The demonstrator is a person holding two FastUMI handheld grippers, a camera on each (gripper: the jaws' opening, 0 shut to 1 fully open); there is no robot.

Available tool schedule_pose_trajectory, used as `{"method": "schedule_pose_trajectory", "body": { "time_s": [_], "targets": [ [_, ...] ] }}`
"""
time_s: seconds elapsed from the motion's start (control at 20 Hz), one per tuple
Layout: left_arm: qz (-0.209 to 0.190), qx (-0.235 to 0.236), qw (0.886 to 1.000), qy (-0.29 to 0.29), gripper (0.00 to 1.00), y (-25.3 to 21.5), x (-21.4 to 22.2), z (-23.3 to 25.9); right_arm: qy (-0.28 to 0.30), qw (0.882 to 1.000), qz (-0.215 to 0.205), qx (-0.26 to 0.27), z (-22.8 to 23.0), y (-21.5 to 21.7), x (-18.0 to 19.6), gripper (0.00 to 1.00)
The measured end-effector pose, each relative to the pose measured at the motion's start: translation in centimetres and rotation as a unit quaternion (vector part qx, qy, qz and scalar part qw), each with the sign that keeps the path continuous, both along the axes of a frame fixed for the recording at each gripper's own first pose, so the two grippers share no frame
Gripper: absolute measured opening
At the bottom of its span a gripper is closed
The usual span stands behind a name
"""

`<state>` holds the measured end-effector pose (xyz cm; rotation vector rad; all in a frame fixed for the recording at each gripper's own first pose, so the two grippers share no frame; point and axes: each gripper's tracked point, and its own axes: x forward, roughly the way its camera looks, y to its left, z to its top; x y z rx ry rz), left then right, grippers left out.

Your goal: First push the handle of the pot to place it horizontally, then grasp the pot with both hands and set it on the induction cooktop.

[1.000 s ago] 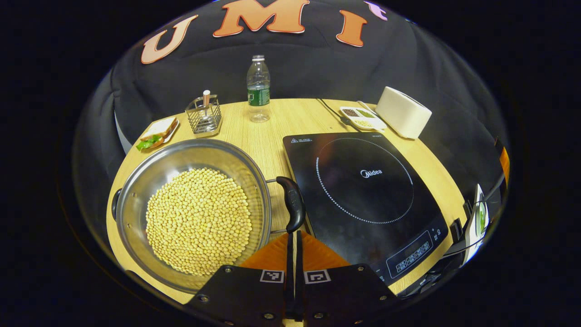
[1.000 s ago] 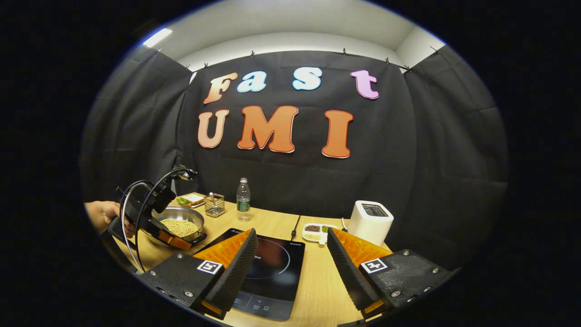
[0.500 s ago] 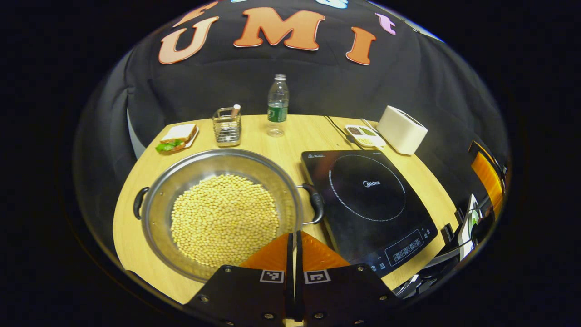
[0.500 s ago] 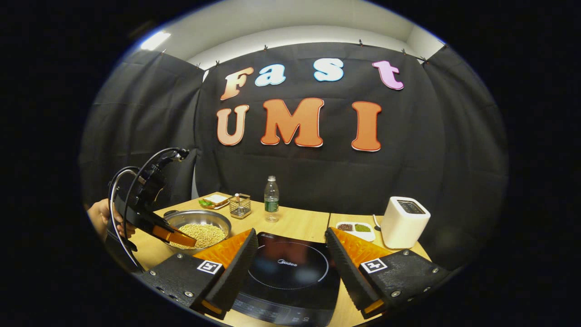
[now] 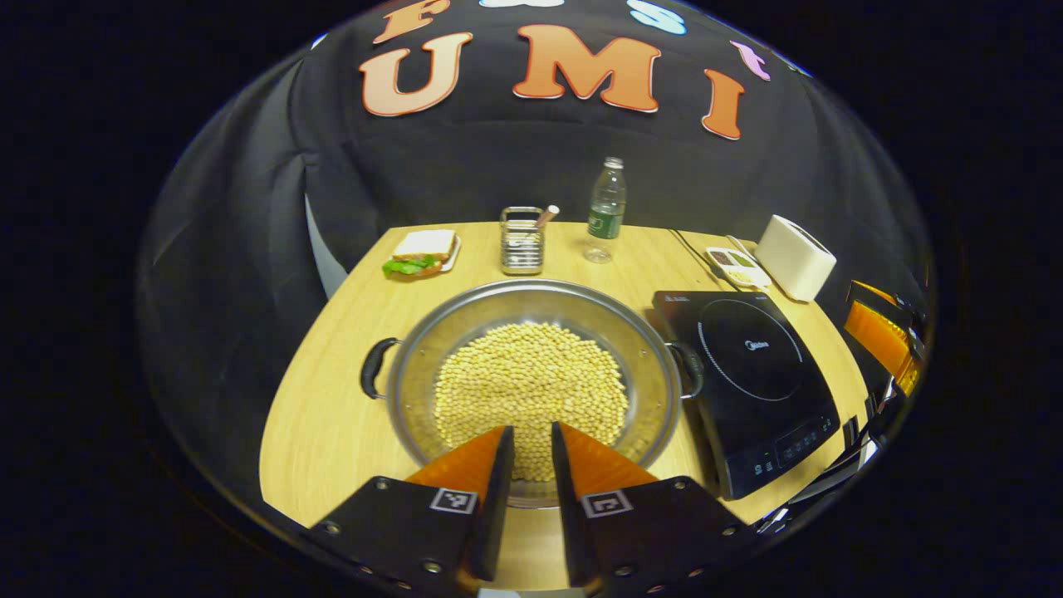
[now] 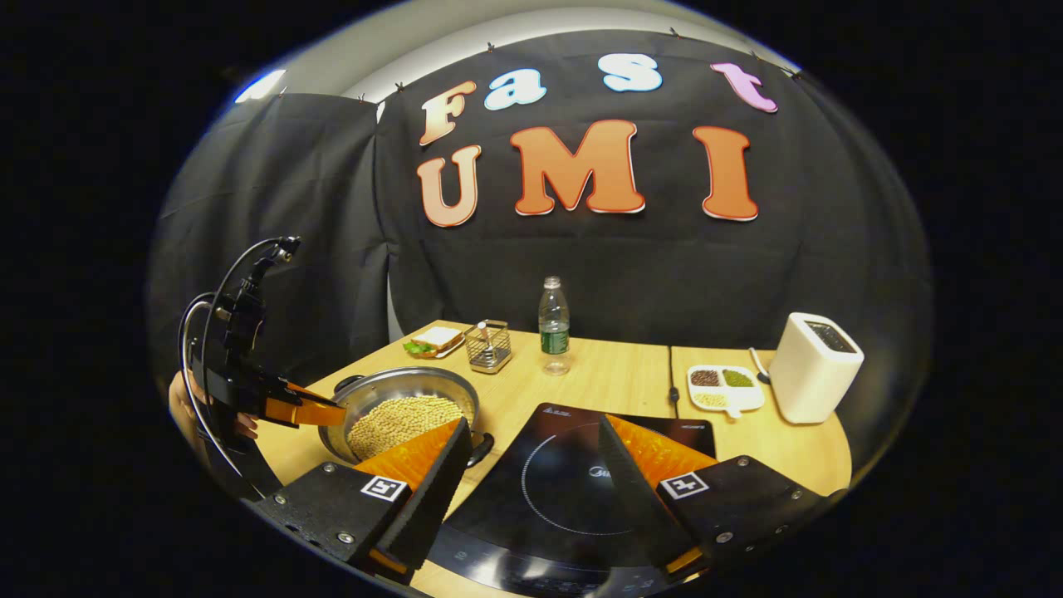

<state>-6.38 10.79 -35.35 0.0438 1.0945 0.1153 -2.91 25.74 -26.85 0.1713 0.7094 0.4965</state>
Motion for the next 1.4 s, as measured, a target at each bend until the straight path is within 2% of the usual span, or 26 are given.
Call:
{"method": "schedule_pose_trajectory", "body": {
  "time_s": [0.1, 0.15, 0.3, 0.5, 0.75, 0.9, 1.1, 1.2, 1.4],
  "targets": [
    [0.013, 0.022, 1.0, -0.011, 0.67, 2.9, 0.5, 1.0, 0.029, 1.0, 0.011, 0.001, -0.8, 1.9, -0.1, 0.95],
    [0.021, 0.032, 0.999, -0.018, 0.75, 4.5, 0.7, 1.6, 0.047, 0.999, 0.017, 0.004, -1.3, 3.0, -0.1, 0.95],
    [0.039, 0.04, 0.998, -0.028, 0.76, 8.2, 1.6, 2.6, 0.1, 0.994, 0.042, 0.023, -2.7, 6.6, -0.3, 0.94],
    [0.05, 0.039, 0.998, -0.028, 0.76, 12.1, 2.5, 2.5, 0.188, 0.981, 0.048, 0.026, -5.9, 9.7, -0.7, 0.92],
    [0.044, 0.036, 0.998, -0.004, 0.76, 14.3, 3.5, 0.2, 0.26, 0.964, 0.048, -0.007, -9.6, 12.1, -1.3, 0.89],
    [0.052, 0.035, 0.998, 0.009, 0.76, 15.5, 3.9, -1.6, 0.276, 0.959, 0.042, -0.046, -11.8, 12.3, -1.2, 0.86],
    [0.059, 0.017, 0.998, 0.024, 0.76, 16.3, 3.7, -3.7, 0.313, 0.948, 0.023, -0.045, -13.3, 12.8, -1.4, 0.83],
    [0.055, 0.009, 0.998, 0.032, 0.76, 16.3, 3.8, -4.9, 0.317, 0.946, 0.022, -0.056, -13.8, 12.8, -1.4, 0.78],
    [0.054, 0.016, 0.998, 0.042, 0.76, 16.7, 4.2, -6.7, 0.32, 0.944, 0.019, -0.078, -14.3, 13.0, -1.3, 0.76]
  ]
}}
